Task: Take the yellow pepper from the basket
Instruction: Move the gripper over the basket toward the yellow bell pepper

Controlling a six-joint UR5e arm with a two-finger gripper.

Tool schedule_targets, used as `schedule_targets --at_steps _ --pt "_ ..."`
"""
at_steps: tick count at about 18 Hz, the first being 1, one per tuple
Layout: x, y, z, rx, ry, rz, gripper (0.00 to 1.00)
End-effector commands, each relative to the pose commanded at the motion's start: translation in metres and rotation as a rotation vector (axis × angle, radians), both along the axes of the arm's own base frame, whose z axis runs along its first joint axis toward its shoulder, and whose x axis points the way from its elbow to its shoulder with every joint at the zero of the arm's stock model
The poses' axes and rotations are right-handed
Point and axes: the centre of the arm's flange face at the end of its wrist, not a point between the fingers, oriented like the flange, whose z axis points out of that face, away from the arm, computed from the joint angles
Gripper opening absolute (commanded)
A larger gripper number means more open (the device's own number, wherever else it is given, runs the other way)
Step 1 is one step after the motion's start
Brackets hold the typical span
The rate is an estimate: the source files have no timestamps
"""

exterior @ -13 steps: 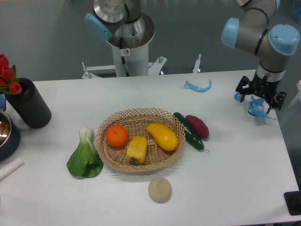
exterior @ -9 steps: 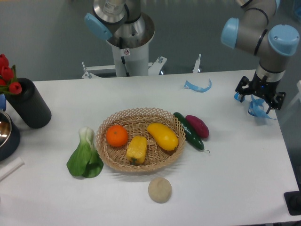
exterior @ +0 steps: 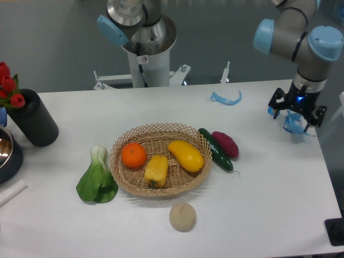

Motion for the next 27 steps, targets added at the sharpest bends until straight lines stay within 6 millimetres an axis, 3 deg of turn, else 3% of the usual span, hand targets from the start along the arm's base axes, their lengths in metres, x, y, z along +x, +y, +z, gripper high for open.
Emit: schedule_targets --at_steps 3,5,7,11,16,22,24,27 --pt "0.019 0.018 0.001 0.011 -0.027 0.048 1.0" --pt "0.042 0.031 0.018 0.02 -0.028 0.089 1.0" --pt "0.071 0.07 0.02 0.028 -0.057 0.128 1.0" --pt "0.107 0.112 0.031 0.041 -0.083 0.209 1.0" --pt "0.155 0.135 0.034 0.073 -0.125 0.168 1.0" --pt "0.212 0.171 0.021 0.043 -0.186 0.205 1.0" --pt "0.224 0.179 0.012 0.032 -0.198 0.181 1.0" --pt "0.226 0.186 0.004 0.024 -0.214 0.201 1.0"
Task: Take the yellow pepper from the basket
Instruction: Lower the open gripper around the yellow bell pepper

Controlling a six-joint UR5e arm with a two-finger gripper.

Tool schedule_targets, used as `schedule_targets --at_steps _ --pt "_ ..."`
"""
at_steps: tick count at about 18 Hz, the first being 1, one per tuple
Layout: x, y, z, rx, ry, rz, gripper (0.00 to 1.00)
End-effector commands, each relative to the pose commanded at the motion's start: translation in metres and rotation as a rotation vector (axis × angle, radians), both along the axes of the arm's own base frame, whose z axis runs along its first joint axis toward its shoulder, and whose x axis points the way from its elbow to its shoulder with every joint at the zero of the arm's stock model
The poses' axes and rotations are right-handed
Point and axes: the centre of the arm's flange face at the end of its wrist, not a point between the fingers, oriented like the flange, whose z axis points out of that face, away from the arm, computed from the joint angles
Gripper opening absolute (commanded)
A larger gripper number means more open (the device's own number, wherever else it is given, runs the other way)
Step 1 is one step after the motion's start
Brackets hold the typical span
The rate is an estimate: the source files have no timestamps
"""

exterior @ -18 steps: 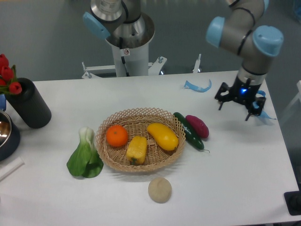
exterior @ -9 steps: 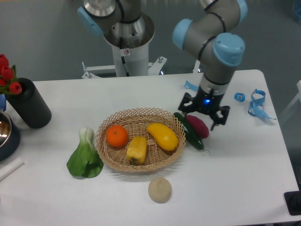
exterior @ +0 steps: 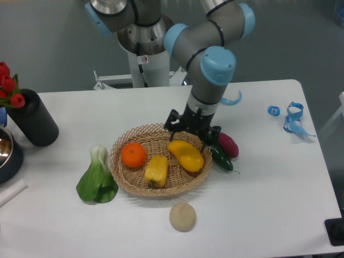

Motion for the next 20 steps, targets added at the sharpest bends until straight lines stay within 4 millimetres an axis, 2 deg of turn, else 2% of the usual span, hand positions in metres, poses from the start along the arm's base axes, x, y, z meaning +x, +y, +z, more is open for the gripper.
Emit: schedule_targets --at_steps 5,11,17,20 --pt "0.009 0.024 -0.021 -0.026 -0.036 0.0 1.0" --pt "0.018 0.041 -0.038 -0.027 -0.042 0.012 1.0" --pt "0.022 0.048 -0.057 -0.049 -0.062 0.027 1.0" --pt "0.025 0.049 -0.057 -0.051 -0.062 0.022 1.0"
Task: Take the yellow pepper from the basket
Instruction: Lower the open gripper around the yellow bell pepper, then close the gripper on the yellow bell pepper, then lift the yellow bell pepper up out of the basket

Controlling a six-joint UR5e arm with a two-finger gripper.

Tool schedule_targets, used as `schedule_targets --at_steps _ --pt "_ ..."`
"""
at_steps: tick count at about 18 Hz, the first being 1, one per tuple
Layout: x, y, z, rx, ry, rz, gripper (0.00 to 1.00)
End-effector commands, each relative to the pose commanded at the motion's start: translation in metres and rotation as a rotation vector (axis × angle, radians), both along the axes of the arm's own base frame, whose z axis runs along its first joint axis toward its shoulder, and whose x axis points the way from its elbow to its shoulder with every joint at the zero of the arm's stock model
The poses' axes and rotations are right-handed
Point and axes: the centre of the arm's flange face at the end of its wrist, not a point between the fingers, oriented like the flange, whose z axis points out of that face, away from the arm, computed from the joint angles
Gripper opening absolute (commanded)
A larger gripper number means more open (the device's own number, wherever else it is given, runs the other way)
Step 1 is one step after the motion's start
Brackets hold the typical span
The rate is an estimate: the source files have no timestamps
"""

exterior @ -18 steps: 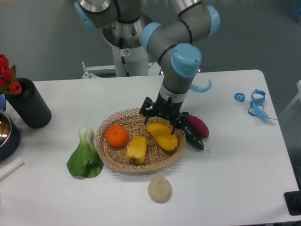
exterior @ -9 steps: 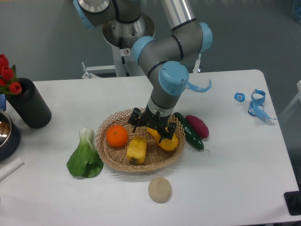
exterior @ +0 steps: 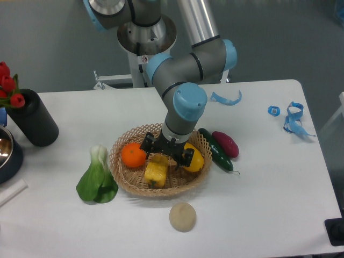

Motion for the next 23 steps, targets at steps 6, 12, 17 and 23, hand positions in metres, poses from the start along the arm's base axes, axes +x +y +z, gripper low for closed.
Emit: schedule_targets --at_steps 6,12,17,23 --pt "0.005 -0.002 -0.006 -0.01 -0.01 -0.002 0.99" --pt "0.007 0.001 -0.009 -0.016 -0.014 -0.006 0.63" --pt "0.003 0.004 -0.002 -0.008 -0.005 0.013 0.3" --pt "-0.007 0.01 0.019 0.017 0.027 0.018 0.26"
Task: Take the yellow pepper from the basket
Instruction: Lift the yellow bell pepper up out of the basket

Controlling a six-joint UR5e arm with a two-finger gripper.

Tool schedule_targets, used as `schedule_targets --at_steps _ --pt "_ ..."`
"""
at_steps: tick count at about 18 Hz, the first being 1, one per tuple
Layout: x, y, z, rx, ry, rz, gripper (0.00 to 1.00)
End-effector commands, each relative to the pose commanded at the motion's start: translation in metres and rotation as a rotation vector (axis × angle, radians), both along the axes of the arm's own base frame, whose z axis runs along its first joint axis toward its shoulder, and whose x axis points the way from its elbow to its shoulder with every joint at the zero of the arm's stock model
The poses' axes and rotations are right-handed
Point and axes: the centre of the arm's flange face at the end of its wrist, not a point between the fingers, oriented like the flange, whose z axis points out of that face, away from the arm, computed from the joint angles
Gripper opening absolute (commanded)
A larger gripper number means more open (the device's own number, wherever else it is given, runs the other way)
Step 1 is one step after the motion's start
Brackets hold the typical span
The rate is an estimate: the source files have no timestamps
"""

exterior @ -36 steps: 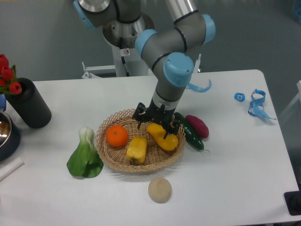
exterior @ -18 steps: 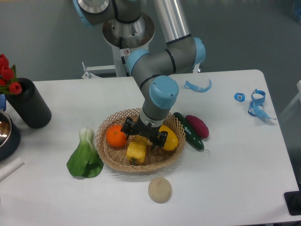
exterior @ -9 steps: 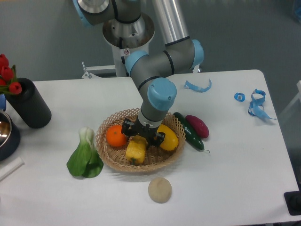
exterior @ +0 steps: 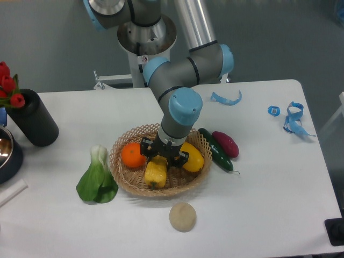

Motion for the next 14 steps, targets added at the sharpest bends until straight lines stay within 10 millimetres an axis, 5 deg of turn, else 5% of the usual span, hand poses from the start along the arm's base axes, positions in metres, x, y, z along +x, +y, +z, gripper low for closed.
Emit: schedule_targets --at_steps 5,14 --pt "-0.016 -0.008 0.026 0.03 0.035 0.023 0.26" --pt "-0.078 -0.047 0.08 0.055 0.185 0.02 0.26"
